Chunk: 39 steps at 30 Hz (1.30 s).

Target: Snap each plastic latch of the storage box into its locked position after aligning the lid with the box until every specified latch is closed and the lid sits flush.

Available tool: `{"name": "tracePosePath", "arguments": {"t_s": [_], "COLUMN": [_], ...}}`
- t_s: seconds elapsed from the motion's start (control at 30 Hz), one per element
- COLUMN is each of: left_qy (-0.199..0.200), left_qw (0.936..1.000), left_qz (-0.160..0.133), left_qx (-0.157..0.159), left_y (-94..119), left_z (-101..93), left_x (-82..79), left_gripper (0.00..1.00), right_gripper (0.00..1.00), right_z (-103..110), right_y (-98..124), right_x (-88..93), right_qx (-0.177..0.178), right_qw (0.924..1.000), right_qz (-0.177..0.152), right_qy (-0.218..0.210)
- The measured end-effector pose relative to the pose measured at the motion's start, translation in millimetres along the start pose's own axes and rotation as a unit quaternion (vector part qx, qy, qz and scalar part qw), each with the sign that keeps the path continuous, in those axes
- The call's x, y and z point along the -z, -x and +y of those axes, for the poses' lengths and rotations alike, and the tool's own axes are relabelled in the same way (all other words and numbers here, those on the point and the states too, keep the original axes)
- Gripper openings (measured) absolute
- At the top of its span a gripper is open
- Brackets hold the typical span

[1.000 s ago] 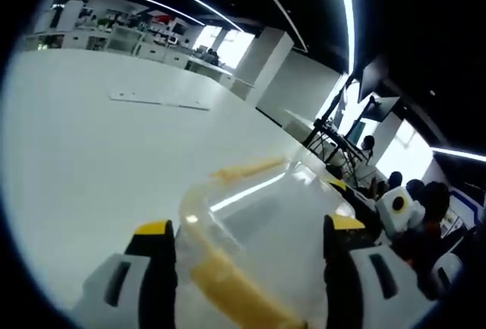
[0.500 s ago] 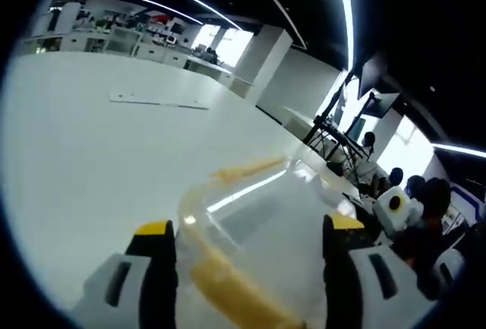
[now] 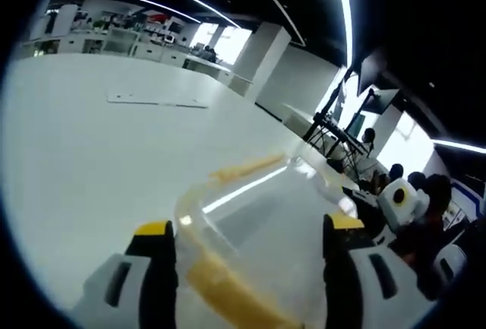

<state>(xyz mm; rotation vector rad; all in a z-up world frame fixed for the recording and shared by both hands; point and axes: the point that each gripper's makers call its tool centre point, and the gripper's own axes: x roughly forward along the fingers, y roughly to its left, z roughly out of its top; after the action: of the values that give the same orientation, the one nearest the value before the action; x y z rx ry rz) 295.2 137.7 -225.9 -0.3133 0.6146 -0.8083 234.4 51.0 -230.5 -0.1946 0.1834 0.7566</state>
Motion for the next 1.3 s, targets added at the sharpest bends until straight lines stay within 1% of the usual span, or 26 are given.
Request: {"name": "tracePosePath", "arguments": {"t_s": [0.03, 0.07, 0.17, 0.23, 0.27, 0.3, 0.33, 0.37, 0.4, 0.47, 0.5, 0.53, 0.57, 0.73, 0.77, 0.8, 0.93, 1.03, 1.13, 1.17, 1.2, 1.23, 1.27, 1.3], "left_qy": [0.0, -0.001, -0.003, -0.004, -0.004, -0.004, -0.004, -0.004, -0.004, -0.002, -0.002, -0.002, -0.002, 0.002, 0.002, 0.003, 0.007, 0.01, 0.011, 0.012, 0.012, 0.012, 0.012, 0.012], "left_qw": [1.0, 1.0, 1.0, 0.9999, 0.9999, 0.9999, 0.9999, 0.9999, 0.9999, 0.9999, 0.9999, 0.9999, 0.9999, 0.9999, 0.9999, 0.9999, 0.9998, 0.9999, 0.9999, 0.9999, 0.9999, 0.9999, 0.9999, 0.9998], "left_qz": [0.001, 0.002, 0.007, 0.011, 0.012, 0.013, 0.015, 0.016, 0.015, 0.012, 0.013, 0.014, 0.015, 0.014, 0.014, 0.014, 0.015, 0.012, 0.007, 0.004, 0.002, 0.0, -0.007, -0.012], "left_qx": [0.0, -0.001, -0.003, -0.004, -0.003, -0.003, -0.004, -0.004, -0.005, -0.005, -0.005, -0.005, -0.005, -0.004, -0.004, -0.005, -0.007, -0.007, -0.008, -0.007, -0.007, -0.007, -0.005, -0.004], "left_y": [0.2, -0.1, -1.1, -2.0, -2.9, -2.7, -3.3, -3.8, -4.3, -4.6, -4.6, -5.1, -5.2, -5.7, -5.7, -5.9, -6.4, -6.4, -6.5, -6.5, -6.6, -6.4, -6.2, -5.8], "left_z": [-0.1, -0.2, -0.4, -0.4, -0.6, -0.1, 0.2, -0.2, -0.3, 0.1, 0.2, 0.3, 0.3, 1.7, 1.8, 1.9, 2.2, 2.3, 2.5, 2.7, 2.7, 2.8, 2.9, 2.9], "left_x": [-0.1, 0.1, 0.8, 1.2, 1.6, 1.4, 1.5, 2.1, 2.7, 2.8, 2.7, 2.8, 2.9, 2.7, 2.5, 2.5, 2.5, 2.7, 2.5, 2.1, 2.0, 2.0, 1.8, 1.5], "left_gripper": [0.79, 0.79, 0.79, 0.79, 0.8, 0.8, 0.8, 0.8, 0.8, 0.8, 0.8, 0.8, 0.8, 0.81, 0.81, 0.81, 0.82, 0.82, 0.82, 0.82, 0.82, 0.82, 0.82, 0.82], "right_gripper": [0.75, 0.75, 0.75, 0.73, 0.72, 0.72, 0.72, 0.73, 0.73, 0.73, 0.74, 0.74, 0.74, 0.75, 0.75, 0.75, 0.77, 0.79, 0.81, 0.82, 0.83, 0.85, 0.86, 0.86], "right_z": [-0.9, -4.6, -6.3, -6.7, -8.6, -4.4, -2.9, -5.5, -5.2, -1.1, -4.0, -7.5, -6.4, -1.4, -7.0, -7.7, -7.3, -5.8, -5.5, -10.3, -12.6, -11.5, -10.9, -11.2], "right_y": [-0.7, -3.1, -1.6, -2.4, -0.5, 0.7, 2.1, 1.2, 1.4, 2.1, 1.0, -0.6, 0.0, 2.4, 0.0, -0.3, -0.8, -1.8, -2.3, -5.9, -6.6, -5.3, -4.5, -4.6], "right_x": [2.0, 2.0, 3.1, 5.8, -1.7, -1.5, -1.6, 3.2, 3.4, 7.1, 10.0, 8.0, 6.1, 8.4, 9.1, 9.1, 9.0, 10.4, 10.5, 9.8, 4.5, 2.2, 0.3, 0.7], "right_qx": [0.0, -0.001, 0.009, 0.008, 0.003, 0.004, 0.003, 0.001, 0.001, -0.003, -0.001, -0.002, 0.001, -0.005, -0.007, -0.007, -0.014, -0.018, -0.019, -0.018, -0.013, -0.01, -0.006, -0.007], "right_qw": [0.9999, 0.9999, 0.9997, 0.9988, 0.9992, 0.9988, 0.9988, 0.9989, 0.9992, 0.9994, 0.9995, 0.9995, 0.9993, 0.9994, 0.9996, 0.9996, 0.9992, 0.9981, 0.9977, 0.9972, 0.9949, 0.9927, 0.991, 0.9912], "right_qz": [0.009, 0.013, 0.019, 0.037, 0.031, 0.034, 0.036, 0.034, 0.025, 0.015, 0.027, 0.025, 0.019, 0.01, 0.013, 0.012, -0.007, -0.009, -0.007, -0.006, -0.021, -0.028, -0.031, -0.031], "right_qy": [-0.007, -0.003, 0.014, 0.03, 0.026, 0.034, 0.033, 0.031, 0.03, 0.03, 0.016, 0.017, 0.031, 0.033, 0.025, 0.025, 0.036, 0.059, 0.065, 0.072, 0.098, 0.117, 0.13, 0.129]}}
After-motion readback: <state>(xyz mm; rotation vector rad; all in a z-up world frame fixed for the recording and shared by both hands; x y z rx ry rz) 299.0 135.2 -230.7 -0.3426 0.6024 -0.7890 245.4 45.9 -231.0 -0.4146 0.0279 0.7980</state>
